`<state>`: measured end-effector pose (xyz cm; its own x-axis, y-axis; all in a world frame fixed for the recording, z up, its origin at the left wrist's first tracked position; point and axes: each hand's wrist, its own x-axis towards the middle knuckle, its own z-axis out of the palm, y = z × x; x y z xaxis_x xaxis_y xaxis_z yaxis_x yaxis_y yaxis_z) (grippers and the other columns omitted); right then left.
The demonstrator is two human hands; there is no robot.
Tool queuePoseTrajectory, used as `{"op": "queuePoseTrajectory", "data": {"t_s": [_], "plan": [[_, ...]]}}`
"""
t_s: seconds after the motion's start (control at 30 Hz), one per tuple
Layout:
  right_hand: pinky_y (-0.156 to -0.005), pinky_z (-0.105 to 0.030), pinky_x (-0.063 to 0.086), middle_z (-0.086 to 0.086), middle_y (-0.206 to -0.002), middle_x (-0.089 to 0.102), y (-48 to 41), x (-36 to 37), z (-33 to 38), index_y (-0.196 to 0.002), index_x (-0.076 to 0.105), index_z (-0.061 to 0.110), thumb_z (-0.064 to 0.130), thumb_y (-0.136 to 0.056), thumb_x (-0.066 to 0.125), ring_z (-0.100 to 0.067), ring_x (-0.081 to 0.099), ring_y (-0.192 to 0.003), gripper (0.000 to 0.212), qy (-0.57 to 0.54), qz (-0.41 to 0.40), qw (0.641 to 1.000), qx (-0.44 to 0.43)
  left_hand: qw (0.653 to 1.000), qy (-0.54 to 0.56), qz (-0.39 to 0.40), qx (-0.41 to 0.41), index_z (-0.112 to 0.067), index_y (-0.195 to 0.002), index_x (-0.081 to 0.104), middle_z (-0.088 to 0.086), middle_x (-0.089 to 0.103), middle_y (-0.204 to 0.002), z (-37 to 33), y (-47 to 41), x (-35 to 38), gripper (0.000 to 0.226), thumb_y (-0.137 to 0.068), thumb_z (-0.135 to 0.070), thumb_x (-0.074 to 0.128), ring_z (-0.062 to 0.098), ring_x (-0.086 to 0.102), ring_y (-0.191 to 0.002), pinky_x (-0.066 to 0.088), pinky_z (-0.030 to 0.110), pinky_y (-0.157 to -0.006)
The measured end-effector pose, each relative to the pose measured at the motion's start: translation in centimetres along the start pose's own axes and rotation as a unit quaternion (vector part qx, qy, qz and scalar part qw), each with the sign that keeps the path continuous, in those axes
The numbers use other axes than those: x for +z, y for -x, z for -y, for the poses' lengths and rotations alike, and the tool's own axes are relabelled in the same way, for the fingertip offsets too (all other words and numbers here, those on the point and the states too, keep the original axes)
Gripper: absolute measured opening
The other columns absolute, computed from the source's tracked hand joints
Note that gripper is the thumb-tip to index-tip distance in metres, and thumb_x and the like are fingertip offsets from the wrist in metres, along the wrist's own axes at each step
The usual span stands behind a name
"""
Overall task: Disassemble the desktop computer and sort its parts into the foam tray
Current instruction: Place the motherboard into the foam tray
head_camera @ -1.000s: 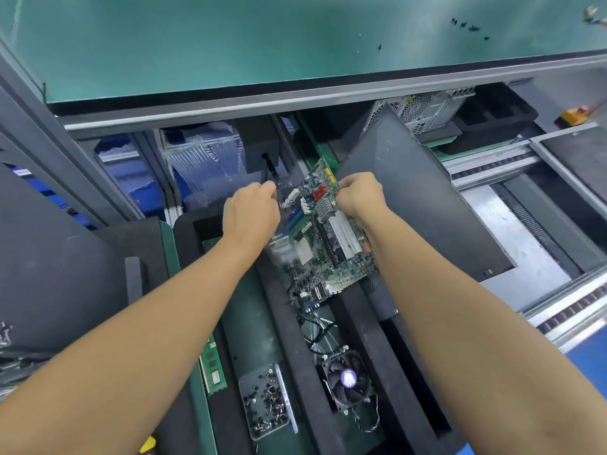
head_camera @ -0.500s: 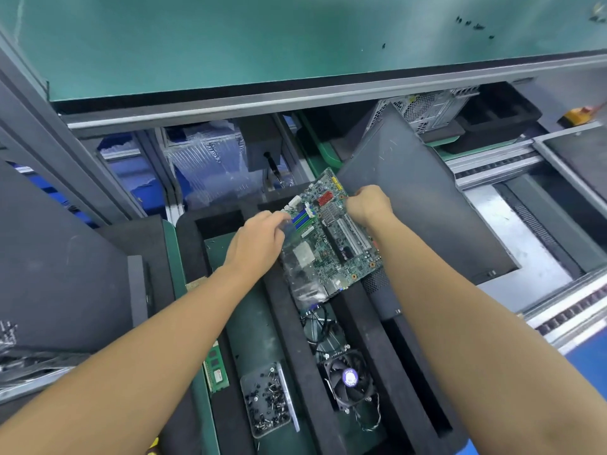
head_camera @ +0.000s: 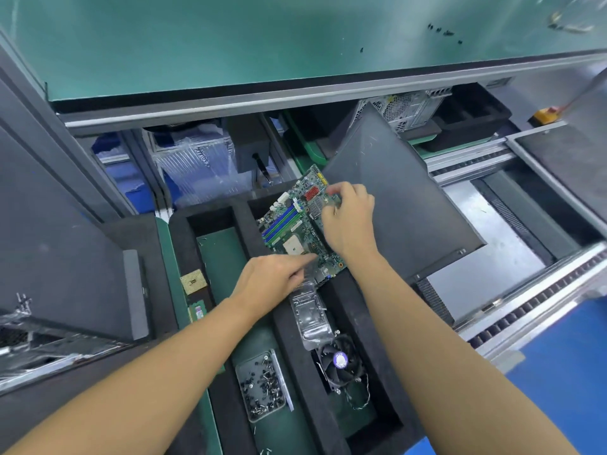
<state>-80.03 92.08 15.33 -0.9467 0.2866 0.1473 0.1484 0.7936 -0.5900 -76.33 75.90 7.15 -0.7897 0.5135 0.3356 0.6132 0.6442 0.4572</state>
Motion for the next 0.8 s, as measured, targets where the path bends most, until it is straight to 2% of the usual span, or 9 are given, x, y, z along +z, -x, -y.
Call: {"op": "queuePoseTrajectory", "data": {"t_s": [0.13,0.2,0.27,0.37,0.47,0.6,0.67,0.73,0.8], "plan": [[-0.096,-0.035,0.034,-0.007,-0.119,0.053,2.7,-0.2,-0.7,-0.111,0.062,0.016,0.005,-0.086,0.049,-0.028,0.04,-0.113,0.03,-0.02,0.003,1.0,0.007,0.994,-0.008,0.068,0.08,-0.028,-0.126,0.064,-0.01,0.072,-0.112,-1.9,2.4,2.8,0.041,-0.087,-0.016,0.067,0.02,0.071,-0.086,0.059,0.034,-0.064],[-0.096,-0.036,0.034,-0.006,-0.12,0.053,3.9,-0.3,-1.2,-0.111,0.062,0.016,0.005,-0.087,0.05,-0.028,0.04,-0.114,0.029,-0.02,0.011,1.0,0.016,0.981,-0.005,0.137,0.139,-0.02,-0.123,0.065,-0.004,0.069,-0.12,-2.8,3.9,4.5,0.032,-0.094,-0.023,0.054,0.023,0.069,-0.098,0.059,0.038,-0.076],[-0.099,-0.039,0.035,-0.006,-0.121,0.052,4.9,-0.4,-1.7,-0.111,0.062,0.016,0.005,-0.087,0.049,-0.028,0.039,-0.115,0.03,-0.016,0.028,0.999,0.034,0.97,-0.018,0.213,0.117,-0.018,-0.127,0.063,0.001,0.062,-0.134,-3.3,5.2,5.9,0.041,-0.099,-0.037,0.04,0.025,0.061,-0.118,0.054,0.041,-0.094],[-0.101,-0.042,0.036,-0.006,-0.124,0.051,5.9,-0.4,-2.4,-0.111,0.061,0.017,0.007,-0.087,0.048,-0.028,0.038,-0.118,0.03,-0.02,0.049,0.997,0.058,0.942,-0.027,0.334,0.015,-0.027,-0.157,0.019,-0.003,0.009,-0.165,-2.8,6.7,6.4,0.067,-0.1,-0.059,0.031,0.018,0.01,-0.152,0.013,0.038,-0.124],[-0.105,-0.038,0.032,-0.008,-0.13,0.05,6.8,-0.3,-2.7,-0.111,0.062,0.017,0.007,-0.087,0.047,-0.029,0.034,-0.129,0.03,-0.025,0.061,0.995,0.076,0.95,-0.041,0.309,0.007,-0.03,-0.158,-0.005,-0.009,-0.014,-0.164,-3.1,7.3,6.1,0.08,-0.093,-0.068,0.024,0.016,-0.012,-0.151,-0.003,0.044,-0.122],[-0.103,-0.037,0.033,-0.008,-0.126,0.053,8.0,0.0,-2.7,-0.11,0.063,0.016,0.006,-0.088,0.047,-0.028,0.037,-0.127,0.029,-0.02,0.07,0.995,0.072,0.972,-0.008,0.233,-0.027,-0.028,-0.158,0.002,-0.008,0.004,-0.164,-3.7,7.0,4.5,0.083,-0.091,-0.063,0.038,0.016,0.006,-0.148,0.016,0.042,-0.119],[-0.099,-0.037,0.039,-0.004,-0.117,0.055,8.6,0.1,-2.2,-0.107,0.062,0.017,0.004,-0.086,0.047,-0.024,0.046,-0.113,0.028,-0.037,0.067,0.995,0.06,0.973,0.033,0.212,-0.082,-0.025,-0.155,0.022,-0.007,0.019,-0.159,-3.3,7.0,3.5,0.07,-0.095,-0.055,0.042,0.017,0.017,-0.144,0.024,0.042,-0.116],[-0.088,-0.032,0.045,0.001,-0.106,0.06,9.3,0.4,-1.4,-0.101,0.062,0.02,0.004,-0.087,0.047,-0.017,0.055,-0.096,0.026,-0.077,0.074,0.993,0.056,0.967,0.093,0.18,-0.152,-0.025,-0.135,0.052,-0.006,0.045,-0.142,-2.8,7.1,2.1,0.041,-0.098,-0.043,0.045,0.015,0.04,-0.13,0.036,0.038,-0.107],[-0.074,-0.03,0.048,0.005,-0.088,0.069,10.3,1.1,-0.1,-0.096,0.06,0.025,0.006,-0.089,0.046,-0.015,0.061,-0.08,0.024,-0.117,0.114,0.985,0.061,0.929,0.219,0.133,-0.267,-0.027,-0.11,0.064,-0.009,0.069,-0.108,-2.2,7.4,0.3,0.02,-0.1,-0.03,0.047,0.012,0.063,-0.097,0.049,0.032,-0.085]]}}
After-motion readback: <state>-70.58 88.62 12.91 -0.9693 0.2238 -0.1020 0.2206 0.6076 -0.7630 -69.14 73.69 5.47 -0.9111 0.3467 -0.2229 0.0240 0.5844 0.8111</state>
